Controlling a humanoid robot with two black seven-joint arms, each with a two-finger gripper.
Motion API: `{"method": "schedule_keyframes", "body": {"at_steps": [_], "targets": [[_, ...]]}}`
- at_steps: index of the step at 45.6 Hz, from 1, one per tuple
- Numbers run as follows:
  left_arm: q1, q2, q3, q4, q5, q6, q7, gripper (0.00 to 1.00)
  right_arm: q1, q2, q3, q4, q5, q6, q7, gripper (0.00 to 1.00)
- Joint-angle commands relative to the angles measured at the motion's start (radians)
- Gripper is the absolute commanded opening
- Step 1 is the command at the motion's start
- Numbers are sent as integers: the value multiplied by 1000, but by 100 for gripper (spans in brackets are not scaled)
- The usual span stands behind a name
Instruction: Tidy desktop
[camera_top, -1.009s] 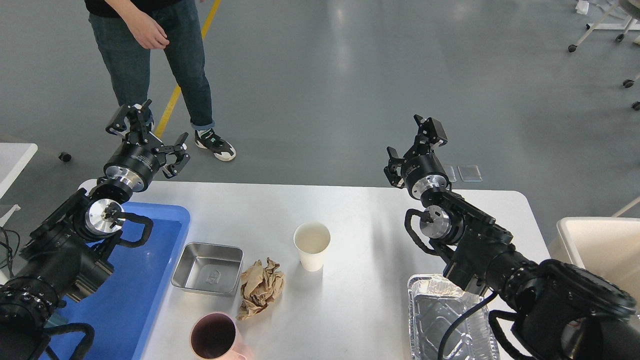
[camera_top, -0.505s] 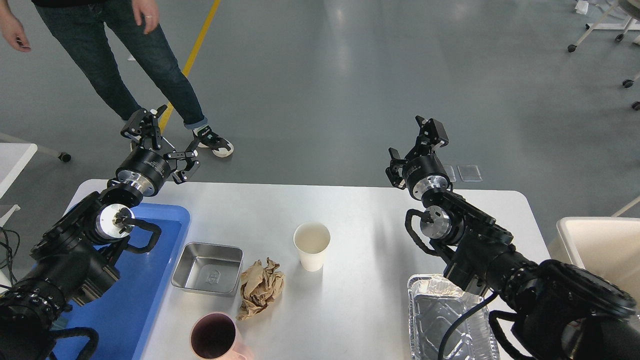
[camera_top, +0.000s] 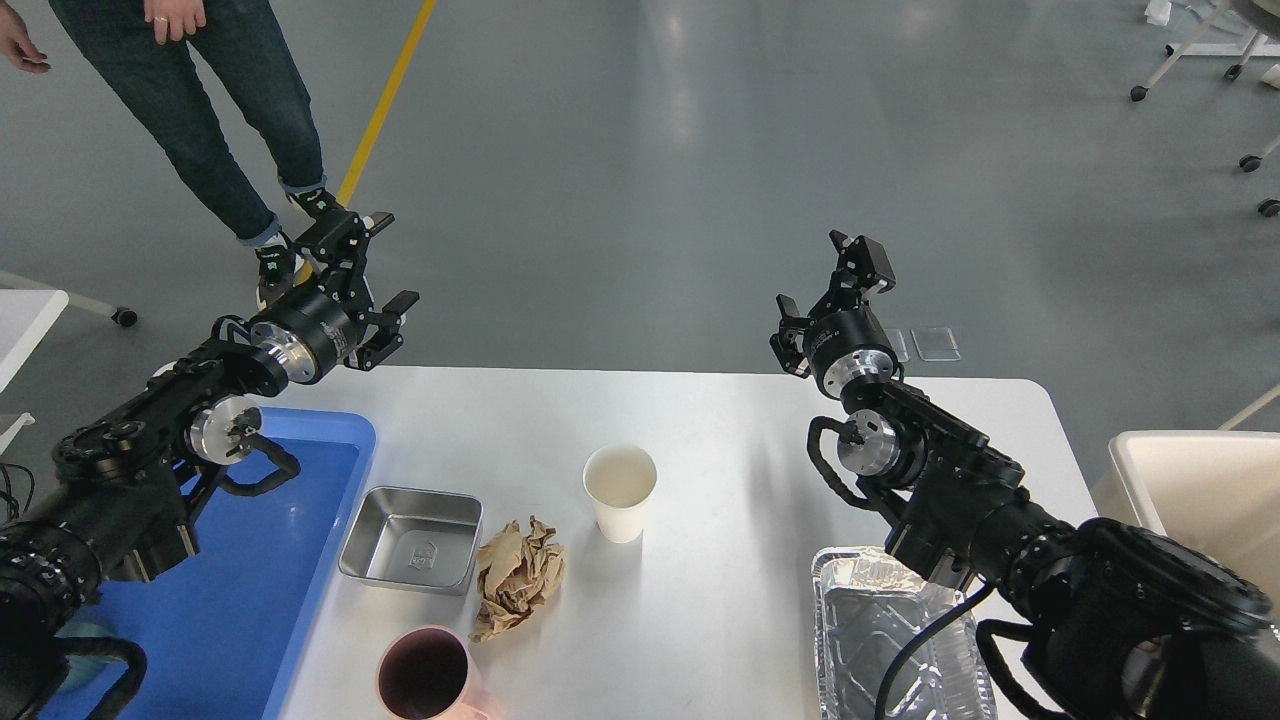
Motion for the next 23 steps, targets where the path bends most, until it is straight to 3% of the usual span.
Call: {"method": "schedule_keyframes", "body": {"at_steps": [1, 11, 23], "targets": [[11, 103, 75, -68, 6, -36, -11, 98, 1, -2, 0, 1, 0, 0, 0, 100], [75, 365, 259, -390, 32, -36, -17, 98, 12, -2, -1, 1, -9, 0, -2, 100], [204, 678, 282, -700, 162, 19, -12, 98, 16, -2, -1, 1, -18, 0, -5, 100]]}}
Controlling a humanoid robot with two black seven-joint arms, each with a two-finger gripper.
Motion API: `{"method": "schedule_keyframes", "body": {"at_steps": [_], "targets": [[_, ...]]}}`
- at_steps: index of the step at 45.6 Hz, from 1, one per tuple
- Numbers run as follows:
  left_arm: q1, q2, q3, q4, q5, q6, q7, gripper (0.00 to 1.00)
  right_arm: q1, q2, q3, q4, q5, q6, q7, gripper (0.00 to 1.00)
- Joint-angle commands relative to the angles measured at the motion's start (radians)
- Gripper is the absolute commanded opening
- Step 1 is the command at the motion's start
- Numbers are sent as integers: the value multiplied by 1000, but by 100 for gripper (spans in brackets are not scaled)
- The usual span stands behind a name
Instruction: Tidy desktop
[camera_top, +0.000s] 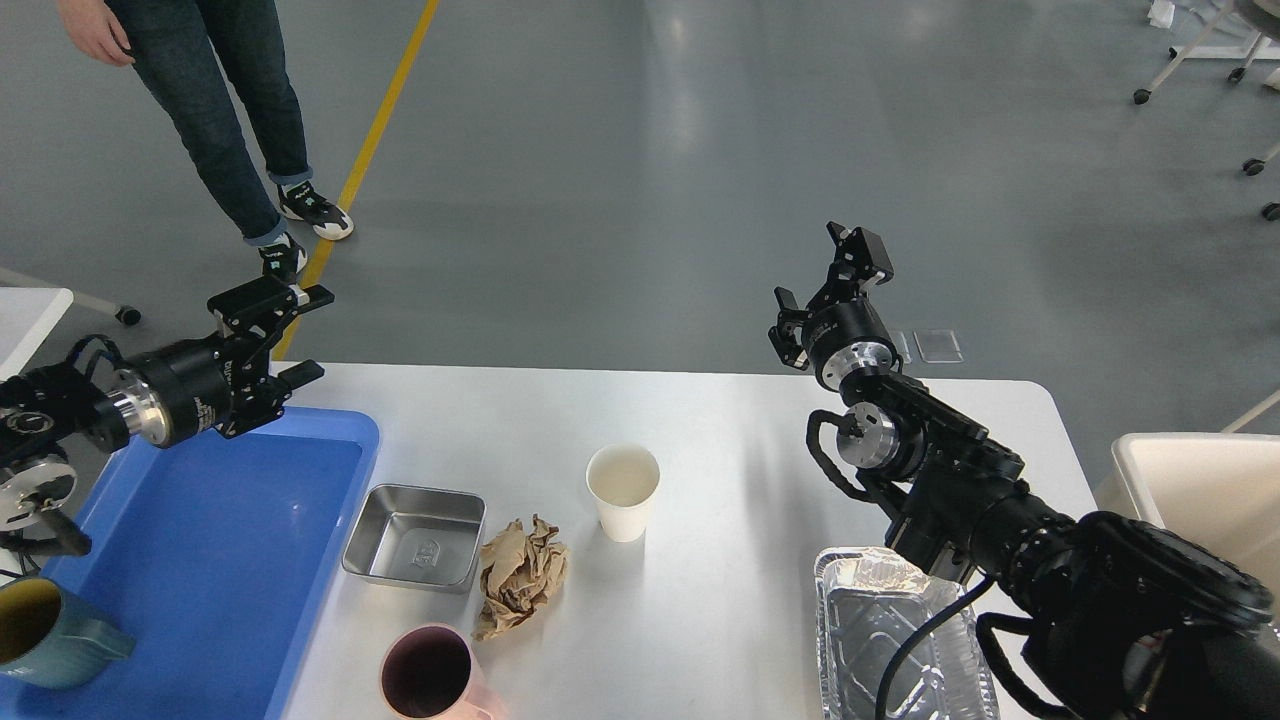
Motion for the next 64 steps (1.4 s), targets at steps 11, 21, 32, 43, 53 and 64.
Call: {"method": "schedule_keyframes", "body": {"at_steps": [11, 21, 32, 43, 53, 64], "targets": [[84, 421, 1, -264, 108, -62, 1, 98, 13, 2, 0, 0, -37, -5, -4, 100], [83, 626, 1, -270, 108, -266, 0, 98, 24, 2, 0, 0, -40, -5, -6, 100], [81, 764, 1, -270, 189, -352, -116, 98, 38, 0, -41, 0, -40, -6, -7, 100], [81, 786, 1, -270, 301, -340, -264, 98, 42, 0, -77, 0, -40, -18, -7, 100], [87, 757, 8, -267, 326, -278, -246, 98, 47, 2, -78, 0, -40, -21, -7, 100], [86, 646, 84, -267, 336, 24, -244, 98, 45, 11, -78, 2, -40, -35, -7, 100]]}}
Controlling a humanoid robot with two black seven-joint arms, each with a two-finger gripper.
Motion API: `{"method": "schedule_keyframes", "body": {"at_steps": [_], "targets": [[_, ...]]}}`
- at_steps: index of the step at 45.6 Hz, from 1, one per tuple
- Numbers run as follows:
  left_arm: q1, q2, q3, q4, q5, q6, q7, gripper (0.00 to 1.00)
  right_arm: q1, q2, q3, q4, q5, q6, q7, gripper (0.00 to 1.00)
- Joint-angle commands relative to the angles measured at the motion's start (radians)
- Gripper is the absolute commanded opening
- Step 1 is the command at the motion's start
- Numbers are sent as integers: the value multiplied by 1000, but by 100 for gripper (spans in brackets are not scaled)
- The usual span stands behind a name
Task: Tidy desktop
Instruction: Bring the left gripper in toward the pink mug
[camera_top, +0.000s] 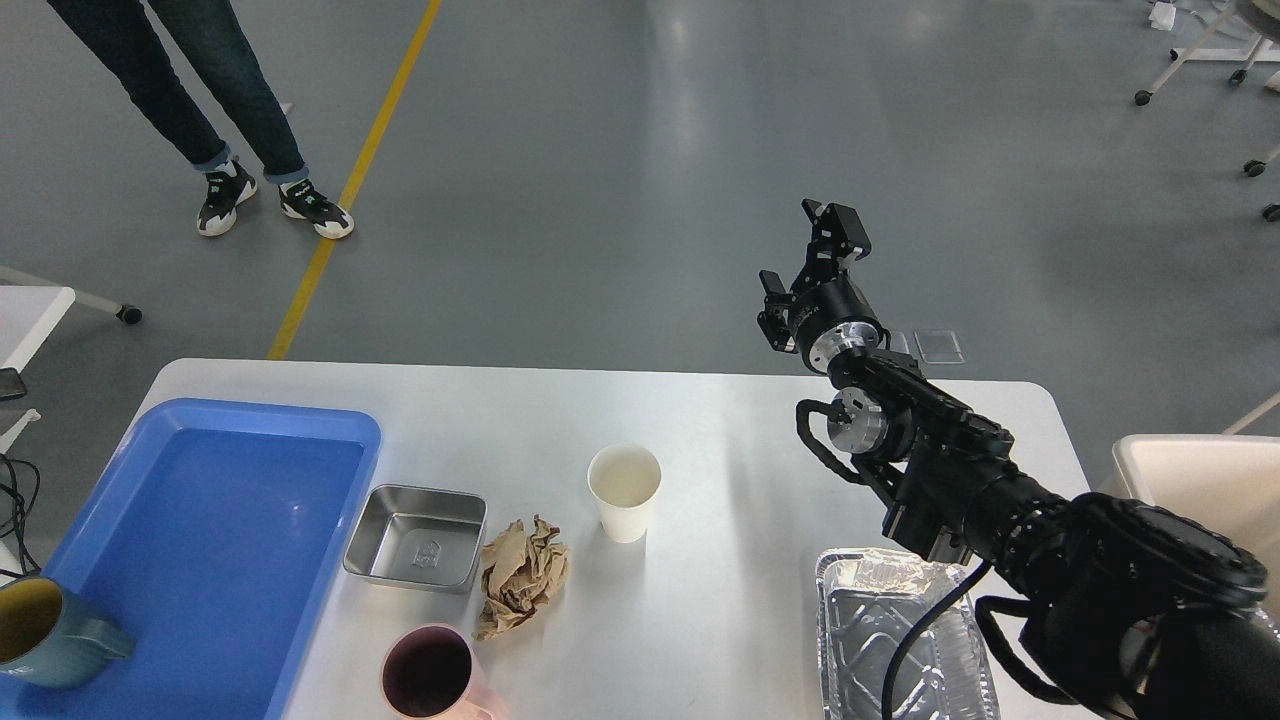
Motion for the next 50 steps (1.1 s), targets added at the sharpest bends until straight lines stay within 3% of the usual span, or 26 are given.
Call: {"method": "schedule_keyframes", "body": {"at_steps": [1, 13, 23, 35, 43, 50], "targets": [[1, -45, 44, 0, 3, 102, 2, 98, 0, 4, 0, 1, 0, -3, 0, 100], [4, -46, 109, -19, 17, 113, 3, 98, 9, 12, 0, 1, 0, -15, 0, 100], [-2, 78, 146, -147, 26, -69, 14, 98, 7, 16, 0, 1, 0, -17, 2, 100], [1, 216, 152, -258, 28, -143, 14, 98, 9, 16, 0, 1, 0, -18, 0, 100], [-2, 224, 150, -250, 34, -168, 16, 98, 9, 16, 0, 1, 0, -18, 2, 100], [-2, 205, 149, -246, 36, -171, 43, 98, 4, 16, 0, 1, 0, -18, 2, 100]]}}
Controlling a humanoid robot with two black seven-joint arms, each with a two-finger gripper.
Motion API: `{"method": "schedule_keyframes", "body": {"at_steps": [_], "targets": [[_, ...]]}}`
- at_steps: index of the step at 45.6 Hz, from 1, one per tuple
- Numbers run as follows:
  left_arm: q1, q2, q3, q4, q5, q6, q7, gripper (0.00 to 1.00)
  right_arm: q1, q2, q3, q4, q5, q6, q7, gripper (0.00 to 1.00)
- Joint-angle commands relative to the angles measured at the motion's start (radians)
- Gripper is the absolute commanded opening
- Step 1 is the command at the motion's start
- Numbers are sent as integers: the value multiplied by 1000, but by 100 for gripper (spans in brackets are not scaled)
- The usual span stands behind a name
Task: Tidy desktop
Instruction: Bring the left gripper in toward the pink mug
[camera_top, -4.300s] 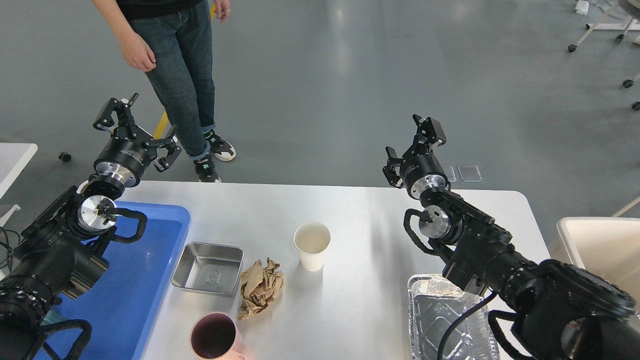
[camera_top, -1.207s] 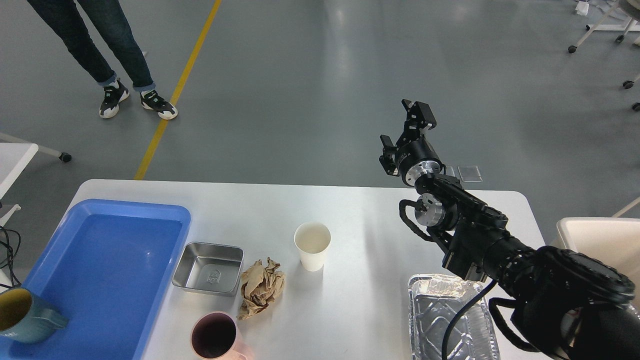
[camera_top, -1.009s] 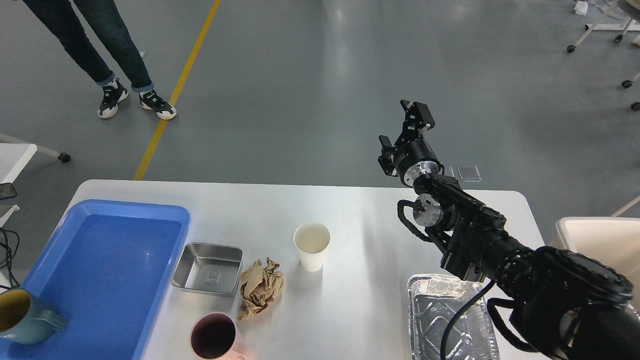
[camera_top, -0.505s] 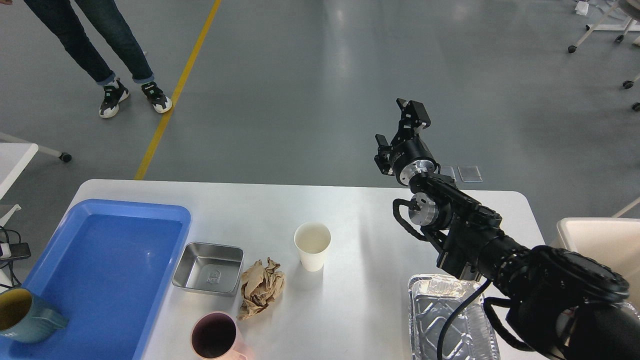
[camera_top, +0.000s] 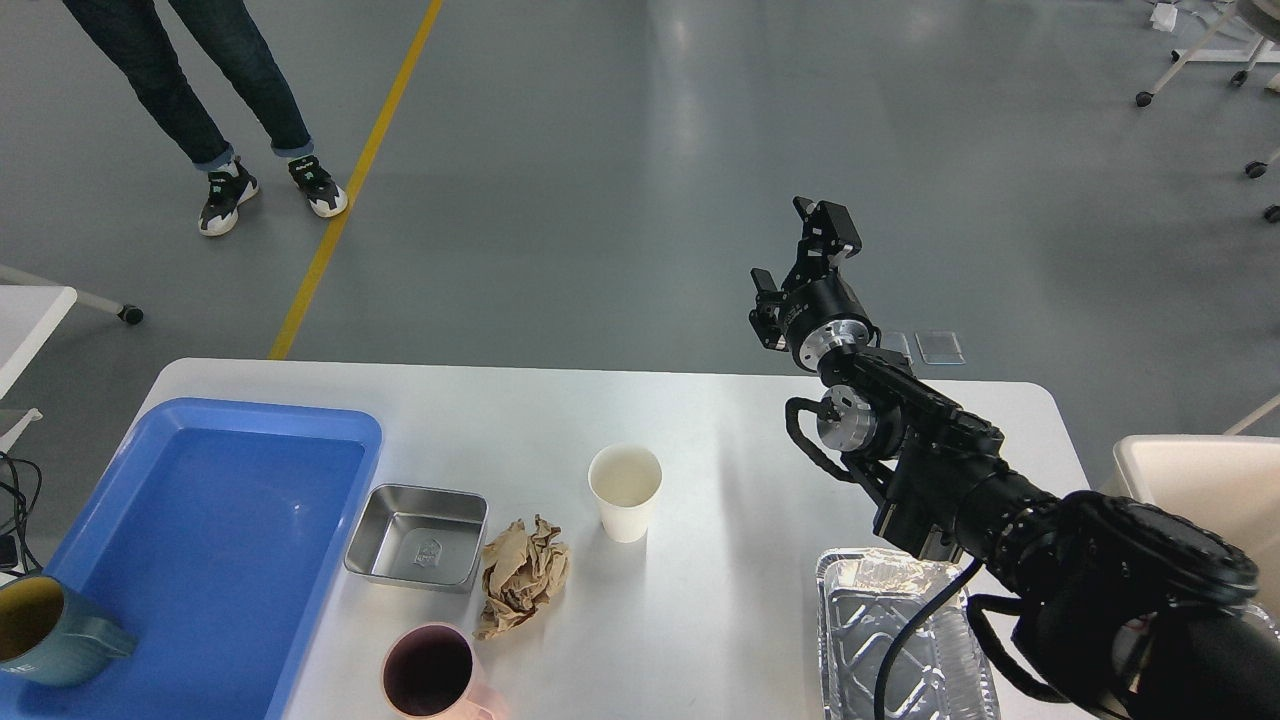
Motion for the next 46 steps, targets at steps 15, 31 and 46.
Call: {"method": "schedule_keyframes", "body": {"at_steps": [15, 31, 46], "targets": [[-86, -322, -27, 47, 42, -38, 274, 98, -1, 11, 0, 0, 0, -17, -1, 100], [-203, -618, -27, 61, 122, -202, 467, 98, -6, 6, 0, -2, 0, -18, 0, 100], [-189, -715, -14, 67, 143, -235, 604, 98, -6, 3, 0, -2, 0, -18, 0, 100]]}}
